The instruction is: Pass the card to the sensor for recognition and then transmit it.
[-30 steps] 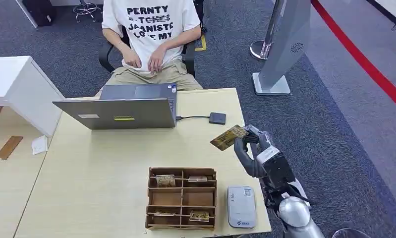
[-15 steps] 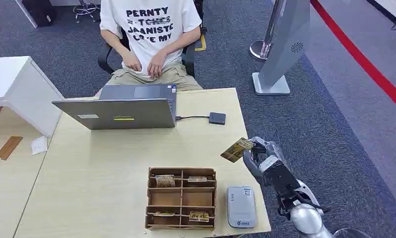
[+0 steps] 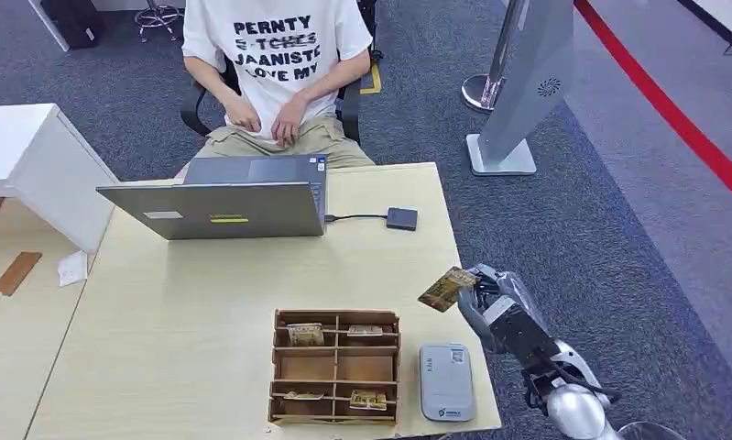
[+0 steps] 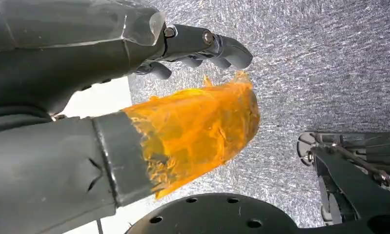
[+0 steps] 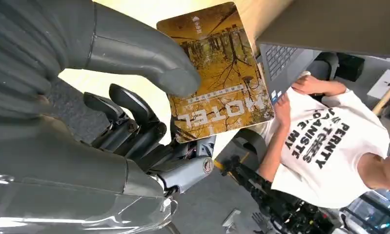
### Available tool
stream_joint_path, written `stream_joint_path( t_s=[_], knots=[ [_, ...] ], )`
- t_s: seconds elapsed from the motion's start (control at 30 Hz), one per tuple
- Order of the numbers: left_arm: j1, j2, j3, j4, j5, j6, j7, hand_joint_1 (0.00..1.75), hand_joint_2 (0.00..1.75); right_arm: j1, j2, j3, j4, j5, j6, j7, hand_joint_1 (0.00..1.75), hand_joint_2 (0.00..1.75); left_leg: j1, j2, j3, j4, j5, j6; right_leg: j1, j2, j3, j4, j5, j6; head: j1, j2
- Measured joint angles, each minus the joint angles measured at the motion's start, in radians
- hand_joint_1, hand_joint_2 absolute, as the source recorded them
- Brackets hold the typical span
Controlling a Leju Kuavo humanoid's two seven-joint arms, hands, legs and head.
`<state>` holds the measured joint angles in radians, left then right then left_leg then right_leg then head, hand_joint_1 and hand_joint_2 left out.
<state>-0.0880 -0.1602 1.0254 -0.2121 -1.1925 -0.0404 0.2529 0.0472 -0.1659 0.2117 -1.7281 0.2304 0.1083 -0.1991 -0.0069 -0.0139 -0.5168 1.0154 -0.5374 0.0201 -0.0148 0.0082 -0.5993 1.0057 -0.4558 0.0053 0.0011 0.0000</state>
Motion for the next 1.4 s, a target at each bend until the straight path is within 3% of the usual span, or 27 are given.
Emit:
stream_joint_path(
  t_s=[0.47,0.7,0.83,1.0,1.4],
  knots=[
    [0.000,0.001,0.002,0.000,0.001,-0.001,0.000,0.00,0.00,0.015,-0.026,0.000,0.005,0.039,0.029,0.007,1.75,1.75,0.000,0.000,0.000,0.000,0.000,0.000,0.000,0.000,0.000,0.000,0.000,0.000,0.000,0.000],
    [0.000,0.006,0.006,0.000,-0.001,-0.005,0.000,0.00,0.00,0.033,-0.106,-0.004,0.045,0.072,0.100,0.010,1.75,1.75,0.000,0.000,0.000,0.000,0.000,0.000,0.000,0.000,0.000,0.000,0.000,0.000,0.000,0.000],
    [0.001,0.011,0.006,0.000,-0.008,-0.008,-0.005,0.00,0.00,0.051,-0.201,-0.003,0.072,0.041,0.190,-0.015,1.75,1.75,-0.001,-0.001,0.000,0.000,-0.001,0.002,-0.001,-0.001,0.000,-0.001,0.000,0.000,0.000,0.000],
    [0.001,0.018,0.006,0.000,-0.012,-0.008,-0.007,0.00,0.00,0.079,-0.293,-0.003,0.089,0.030,0.219,-0.047,1.75,1.75,-0.001,0.000,0.000,0.000,-0.001,0.002,-0.001,-0.001,0.000,-0.001,-0.001,0.001,0.000,0.000],
    [0.001,0.019,0.006,0.000,-0.014,-0.008,-0.012,0.00,0.00,0.107,-0.357,-0.002,0.089,0.008,0.225,-0.060,1.75,1.75,-0.001,0.000,0.000,0.000,-0.001,0.002,0.000,-0.001,0.000,-0.001,-0.001,0.002,0.000,0.000]
  ],
)
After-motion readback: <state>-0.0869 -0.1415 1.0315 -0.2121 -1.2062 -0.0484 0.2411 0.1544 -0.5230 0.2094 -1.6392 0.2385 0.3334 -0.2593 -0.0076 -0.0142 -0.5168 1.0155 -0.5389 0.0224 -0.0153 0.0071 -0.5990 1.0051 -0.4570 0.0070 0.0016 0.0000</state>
